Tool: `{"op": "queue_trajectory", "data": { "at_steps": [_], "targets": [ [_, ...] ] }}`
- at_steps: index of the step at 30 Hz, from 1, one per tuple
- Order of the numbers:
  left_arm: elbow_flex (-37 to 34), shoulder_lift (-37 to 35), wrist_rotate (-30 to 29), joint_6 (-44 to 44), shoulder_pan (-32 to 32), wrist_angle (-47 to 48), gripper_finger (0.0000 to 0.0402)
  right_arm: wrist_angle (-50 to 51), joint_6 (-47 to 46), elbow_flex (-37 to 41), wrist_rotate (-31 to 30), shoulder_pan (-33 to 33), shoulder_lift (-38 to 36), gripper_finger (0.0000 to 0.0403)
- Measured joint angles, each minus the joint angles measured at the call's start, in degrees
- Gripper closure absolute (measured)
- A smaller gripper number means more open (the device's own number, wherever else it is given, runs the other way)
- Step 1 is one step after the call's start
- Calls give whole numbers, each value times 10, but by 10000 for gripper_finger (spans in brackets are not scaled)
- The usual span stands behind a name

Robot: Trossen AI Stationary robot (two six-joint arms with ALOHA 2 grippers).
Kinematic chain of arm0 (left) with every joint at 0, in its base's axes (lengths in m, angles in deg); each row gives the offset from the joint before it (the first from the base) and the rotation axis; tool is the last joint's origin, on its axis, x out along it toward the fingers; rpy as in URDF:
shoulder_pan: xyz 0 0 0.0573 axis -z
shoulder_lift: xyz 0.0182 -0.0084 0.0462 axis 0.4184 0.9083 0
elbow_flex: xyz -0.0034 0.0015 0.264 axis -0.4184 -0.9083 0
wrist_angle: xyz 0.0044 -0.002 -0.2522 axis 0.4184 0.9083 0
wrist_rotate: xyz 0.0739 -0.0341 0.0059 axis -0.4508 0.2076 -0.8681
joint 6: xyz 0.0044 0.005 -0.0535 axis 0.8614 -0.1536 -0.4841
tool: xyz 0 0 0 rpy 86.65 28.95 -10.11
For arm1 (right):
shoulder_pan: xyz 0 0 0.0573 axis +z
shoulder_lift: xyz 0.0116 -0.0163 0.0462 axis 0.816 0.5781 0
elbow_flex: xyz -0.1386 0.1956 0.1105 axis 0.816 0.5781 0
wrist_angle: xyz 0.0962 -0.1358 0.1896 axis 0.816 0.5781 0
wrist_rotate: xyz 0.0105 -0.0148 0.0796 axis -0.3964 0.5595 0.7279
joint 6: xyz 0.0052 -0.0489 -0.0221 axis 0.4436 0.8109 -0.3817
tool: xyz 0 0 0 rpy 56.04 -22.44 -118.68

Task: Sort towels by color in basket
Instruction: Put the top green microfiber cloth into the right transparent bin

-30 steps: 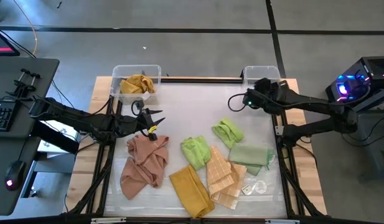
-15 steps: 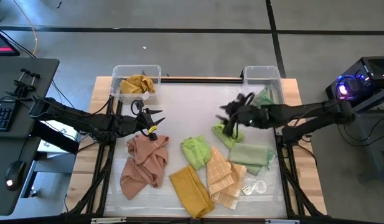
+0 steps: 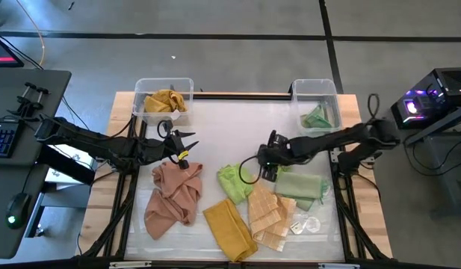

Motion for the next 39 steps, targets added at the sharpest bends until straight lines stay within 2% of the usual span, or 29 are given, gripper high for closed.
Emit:
{"op": "queue_trajectory", "data": {
  "at_steps": [4, 8, 13, 18, 23, 27, 29, 32, 36, 39],
  "targets": [
    [0, 0, 0, -8, 0, 0, 264, 30, -57, 0, 2, -32, 36, 208],
    [0, 0, 0, -13, 0, 0, 264, 28, -67, 0, 20, -63, 74, 213],
    [0, 0, 0, -13, 0, 1, 264, 23, -62, -2, 33, -86, 118, 249],
    [0, 0, 0, -13, 0, 2, 264, -25, -9, -1, 32, -87, 141, 314],
    [0, 0, 1, -13, 0, 4, 264, -117, 103, 0, 27, -87, 144, 382],
    [0, 0, 1, -13, 0, 4, 264, -221, 145, 1, 26, -87, 147, 389],
    [0, 0, 1, -13, 0, 4, 264, -221, 162, -8, 16, -81, 137, 383],
    [0, 0, 1, -13, -1, 4, 264, -175, 198, -46, -36, -70, 99, 386],
    [0, 0, 0, -13, -1, 2, 264, -66, 223, -111, -177, -51, 35, 396],
    [0, 0, 1, -18, -1, -1, 264, 40, 188, -165, -280, -50, -16, 394]
  ]
}}
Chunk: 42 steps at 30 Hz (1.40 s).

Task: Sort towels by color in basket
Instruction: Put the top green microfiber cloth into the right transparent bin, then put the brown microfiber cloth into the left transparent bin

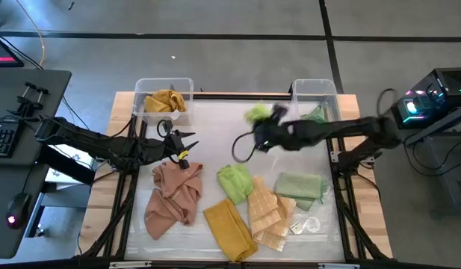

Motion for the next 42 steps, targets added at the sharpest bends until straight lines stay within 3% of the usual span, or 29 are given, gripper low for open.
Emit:
{"op": "queue_trajectory", "data": {
  "at_steps": [3, 6, 11, 17, 25, 29, 32, 42],
  "targets": [
    [0, 0, 0, -10, 0, 1, 264, 143, -106, -46, -54, -20, -42, 391],
    [0, 0, 0, -10, 0, 2, 264, 257, -233, -69, -64, -59, -80, 390],
    [0, 0, 0, 0, 0, 2, 264, 335, -356, -30, -65, -140, -119, 390],
    [0, 0, 0, 1, 0, 4, 264, 322, -365, 58, -73, -233, -128, 376],
    [0, 0, 0, 6, 0, 5, 264, 245, -309, 134, -102, -287, -127, 260],
    [0, 0, 0, 6, 0, 5, 264, 228, -299, 142, -177, -281, -127, 213],
    [0, 0, 0, 3, 0, 5, 264, 209, -295, 142, -214, -262, -128, 200],
    [0, 0, 0, -13, 0, 5, 264, 78, -235, 142, -202, -101, -127, 199]
  ]
}}
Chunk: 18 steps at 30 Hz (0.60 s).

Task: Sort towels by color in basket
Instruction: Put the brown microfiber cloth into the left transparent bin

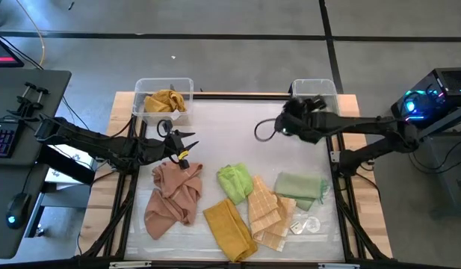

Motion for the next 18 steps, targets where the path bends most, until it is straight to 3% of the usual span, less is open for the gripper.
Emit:
{"op": "queue_trajectory", "data": {
  "at_steps": [4, 10, 18],
  "targets": [
    [0, 0, 0, -2, 0, 0, 264, -87, 43, 0, 62, 64, 0, 199],
    [0, 0, 0, -2, 0, 0, 264, -209, 83, 0, 231, 119, 21, 199],
    [0, 2, 0, -2, 0, 0, 264, -421, 203, 0, 335, 154, 172, 199]
  ]
}}
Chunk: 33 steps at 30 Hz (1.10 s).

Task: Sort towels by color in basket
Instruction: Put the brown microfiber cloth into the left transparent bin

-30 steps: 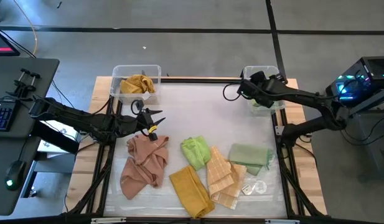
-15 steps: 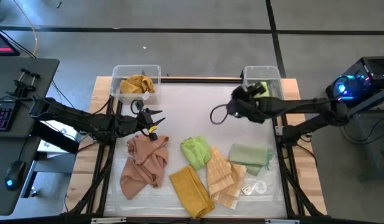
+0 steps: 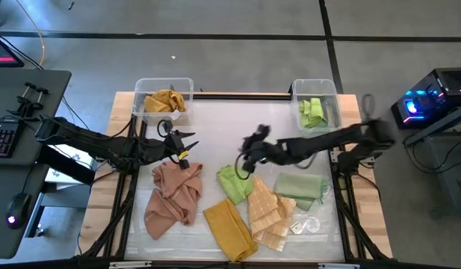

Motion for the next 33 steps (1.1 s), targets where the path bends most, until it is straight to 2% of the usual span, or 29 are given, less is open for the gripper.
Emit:
{"op": "queue_trajectory", "data": {
  "at_steps": [6, 9, 12, 15, 17, 19, 22, 24, 27, 33],
  "targets": [
    [0, 19, 2, 5, 0, 0, 264, -261, 101, 0, 142, -2, 136, 199],
    [0, 28, 17, 4, -1, 0, 264, -402, 117, 0, 182, -6, 185, 199],
    [0, 32, 30, 17, -5, 2, 264, -489, 123, 0, 199, -14, 218, 199],
    [10, 32, 43, 77, 15, 60, 264, -507, 107, 0, 201, -21, 230, 199],
    [30, 32, 74, 72, 30, 139, 264, -502, 88, 0, 201, -26, 232, 199],
    [55, 32, 131, 19, 38, 220, 264, -491, 77, 0, 202, -28, 232, 199],
    [71, 32, 251, -85, 48, 309, 264, -474, 72, 0, 203, -29, 232, 199],
    [67, 32, 311, -150, 57, 322, 264, -471, 72, 0, 204, -28, 232, 199],
    [43, 41, 360, -217, 82, 321, 264, -471, 72, 0, 204, -28, 232, 199],
    [-13, 70, 374, -263, 134, 310, 251, -467, 72, 0, 204, -28, 233, 199]
  ]
}}
